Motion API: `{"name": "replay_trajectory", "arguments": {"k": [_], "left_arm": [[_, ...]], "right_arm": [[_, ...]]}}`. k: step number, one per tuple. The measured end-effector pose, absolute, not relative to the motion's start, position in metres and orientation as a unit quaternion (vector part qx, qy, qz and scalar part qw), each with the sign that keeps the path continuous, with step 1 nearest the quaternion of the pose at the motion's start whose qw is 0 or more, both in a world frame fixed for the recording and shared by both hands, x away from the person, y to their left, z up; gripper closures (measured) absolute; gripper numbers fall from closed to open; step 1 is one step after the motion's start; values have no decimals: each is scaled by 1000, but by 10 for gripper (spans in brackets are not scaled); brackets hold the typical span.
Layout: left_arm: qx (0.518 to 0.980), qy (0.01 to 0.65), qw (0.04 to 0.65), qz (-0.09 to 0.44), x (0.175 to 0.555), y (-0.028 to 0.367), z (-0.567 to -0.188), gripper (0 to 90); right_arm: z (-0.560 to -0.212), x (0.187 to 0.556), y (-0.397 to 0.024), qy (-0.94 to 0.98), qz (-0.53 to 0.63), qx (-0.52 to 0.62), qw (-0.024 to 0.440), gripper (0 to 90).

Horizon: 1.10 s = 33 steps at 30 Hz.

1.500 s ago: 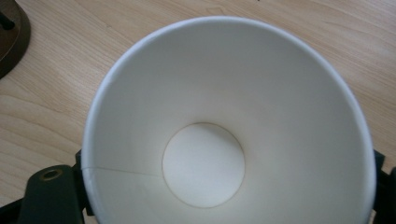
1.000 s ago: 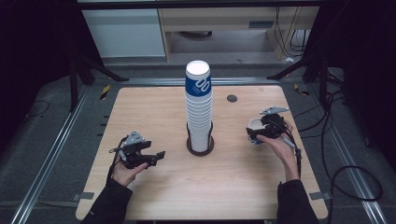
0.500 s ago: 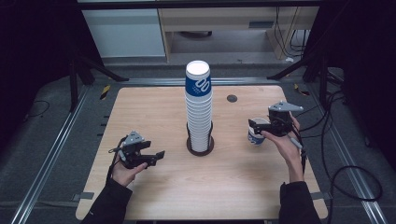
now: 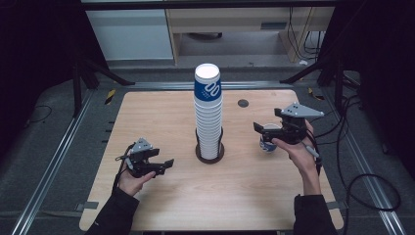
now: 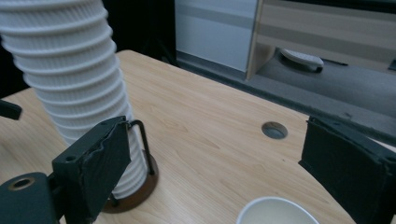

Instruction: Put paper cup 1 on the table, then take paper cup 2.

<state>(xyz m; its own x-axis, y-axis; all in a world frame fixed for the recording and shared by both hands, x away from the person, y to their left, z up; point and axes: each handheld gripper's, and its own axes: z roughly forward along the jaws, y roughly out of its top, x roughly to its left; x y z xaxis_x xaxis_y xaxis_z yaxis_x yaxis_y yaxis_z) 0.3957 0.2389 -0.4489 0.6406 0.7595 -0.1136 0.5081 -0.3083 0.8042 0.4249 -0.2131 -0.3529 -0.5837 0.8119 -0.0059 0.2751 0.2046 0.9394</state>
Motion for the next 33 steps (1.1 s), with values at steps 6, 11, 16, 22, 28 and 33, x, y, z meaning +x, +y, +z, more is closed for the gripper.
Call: {"name": "replay_trajectory", "arguments": {"k": [6,11,16,22,28,33], "left_arm": [[792,399,438,145,396,243,-447,222],[793,398,437,145,396,243,-447,222],[795,395,437,144,395,241,-447,223],[797,394,436,140,396,239,-448,222],[793,397,440,141,396,240,-448,223],[794,395,439,143,395,239,-448,223]], "right_arm": [[-342,418,-199,728,534,351,248,77],[-334,413,-187,730,543,333,247,74],[-323,410,-176,724,565,318,237,71],[-307,410,-163,712,592,301,228,63],[-300,414,-148,706,606,291,223,58],[-297,417,-133,704,611,284,223,55]]}}
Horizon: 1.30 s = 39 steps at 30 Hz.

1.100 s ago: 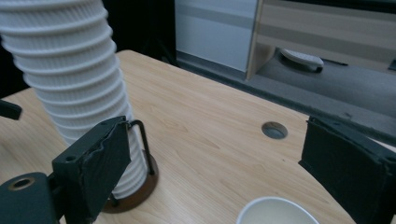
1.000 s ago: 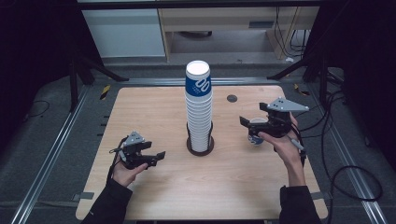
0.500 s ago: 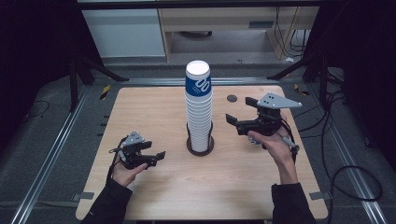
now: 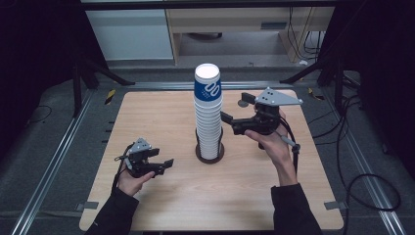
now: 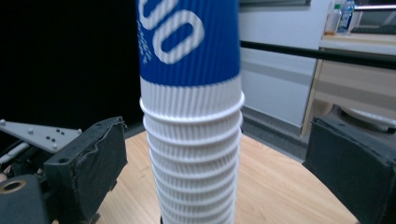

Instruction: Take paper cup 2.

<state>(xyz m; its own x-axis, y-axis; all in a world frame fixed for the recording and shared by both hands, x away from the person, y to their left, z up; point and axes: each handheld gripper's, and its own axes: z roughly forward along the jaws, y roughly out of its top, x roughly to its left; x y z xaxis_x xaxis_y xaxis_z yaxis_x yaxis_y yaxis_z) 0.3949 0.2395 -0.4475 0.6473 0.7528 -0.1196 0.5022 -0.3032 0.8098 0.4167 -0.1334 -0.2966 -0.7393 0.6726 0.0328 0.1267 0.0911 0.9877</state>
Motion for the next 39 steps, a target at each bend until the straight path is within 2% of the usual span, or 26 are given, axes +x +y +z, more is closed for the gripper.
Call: {"name": "replay_trajectory", "arguments": {"k": [19,29,39], "left_arm": [[797,396,435,141,396,239,-449,221],[798,394,434,139,396,238,-450,220],[798,395,433,138,396,237,-451,220]], "right_arm": [[-289,451,-83,704,619,276,210,54],[-290,460,-72,699,625,277,209,75],[-290,461,-71,705,619,273,214,163]]}}
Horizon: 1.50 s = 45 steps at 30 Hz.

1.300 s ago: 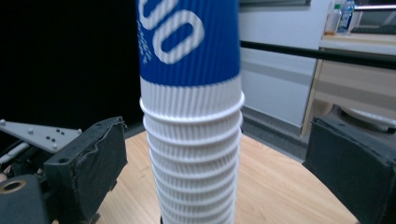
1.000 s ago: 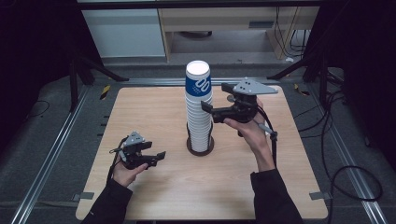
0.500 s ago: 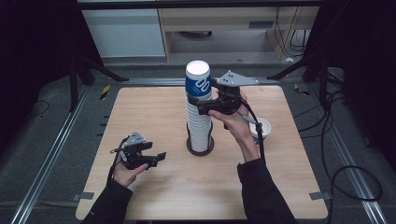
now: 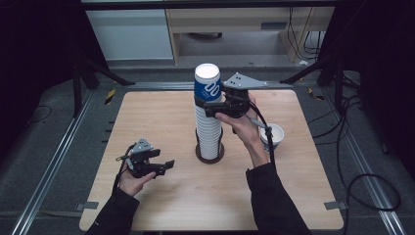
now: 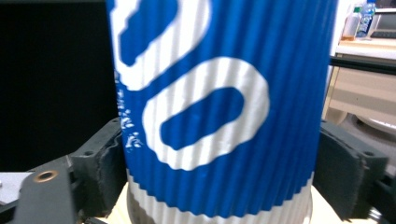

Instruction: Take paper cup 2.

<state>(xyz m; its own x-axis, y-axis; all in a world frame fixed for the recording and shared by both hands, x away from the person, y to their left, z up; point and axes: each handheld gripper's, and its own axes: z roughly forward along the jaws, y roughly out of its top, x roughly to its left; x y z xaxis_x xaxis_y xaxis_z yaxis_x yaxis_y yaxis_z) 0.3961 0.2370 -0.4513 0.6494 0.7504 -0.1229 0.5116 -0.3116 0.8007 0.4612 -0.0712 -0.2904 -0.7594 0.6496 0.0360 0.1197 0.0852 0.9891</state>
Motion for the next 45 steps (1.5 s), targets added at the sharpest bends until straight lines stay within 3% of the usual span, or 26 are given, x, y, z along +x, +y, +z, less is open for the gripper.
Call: {"name": "replay_trajectory", "arguments": {"k": [45], "left_arm": [[795,396,439,137,395,240,-449,220]], "right_arm": [[-231,447,-85,680,649,240,242,199]]}}
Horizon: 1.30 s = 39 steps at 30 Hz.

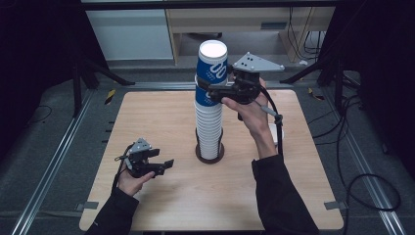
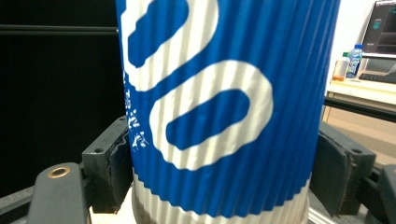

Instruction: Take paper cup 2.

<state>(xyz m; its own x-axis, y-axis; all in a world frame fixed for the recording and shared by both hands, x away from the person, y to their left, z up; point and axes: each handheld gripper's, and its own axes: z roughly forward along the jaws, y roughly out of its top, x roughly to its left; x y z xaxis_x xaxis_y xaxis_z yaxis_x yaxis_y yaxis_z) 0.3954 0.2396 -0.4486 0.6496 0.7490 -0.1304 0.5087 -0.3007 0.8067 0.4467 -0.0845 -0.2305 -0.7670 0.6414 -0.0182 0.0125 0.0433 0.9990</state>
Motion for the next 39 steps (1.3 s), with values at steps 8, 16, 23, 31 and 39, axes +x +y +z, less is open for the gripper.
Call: {"name": "replay_trajectory", "arguments": {"k": [8,16,23,31,39], "left_arm": [[794,395,441,137,395,241,-448,219],[795,392,442,137,394,240,-447,220],[796,388,445,134,393,239,-445,220],[798,381,448,131,391,237,-443,220],[797,379,451,130,390,236,-441,222]], "right_arm": [[-220,437,-100,673,654,236,252,200],[-234,419,-139,671,641,255,274,200],[-266,403,-176,681,620,276,276,204],[-302,397,-192,700,602,288,256,207],[-327,391,-197,712,594,289,238,208]]}}
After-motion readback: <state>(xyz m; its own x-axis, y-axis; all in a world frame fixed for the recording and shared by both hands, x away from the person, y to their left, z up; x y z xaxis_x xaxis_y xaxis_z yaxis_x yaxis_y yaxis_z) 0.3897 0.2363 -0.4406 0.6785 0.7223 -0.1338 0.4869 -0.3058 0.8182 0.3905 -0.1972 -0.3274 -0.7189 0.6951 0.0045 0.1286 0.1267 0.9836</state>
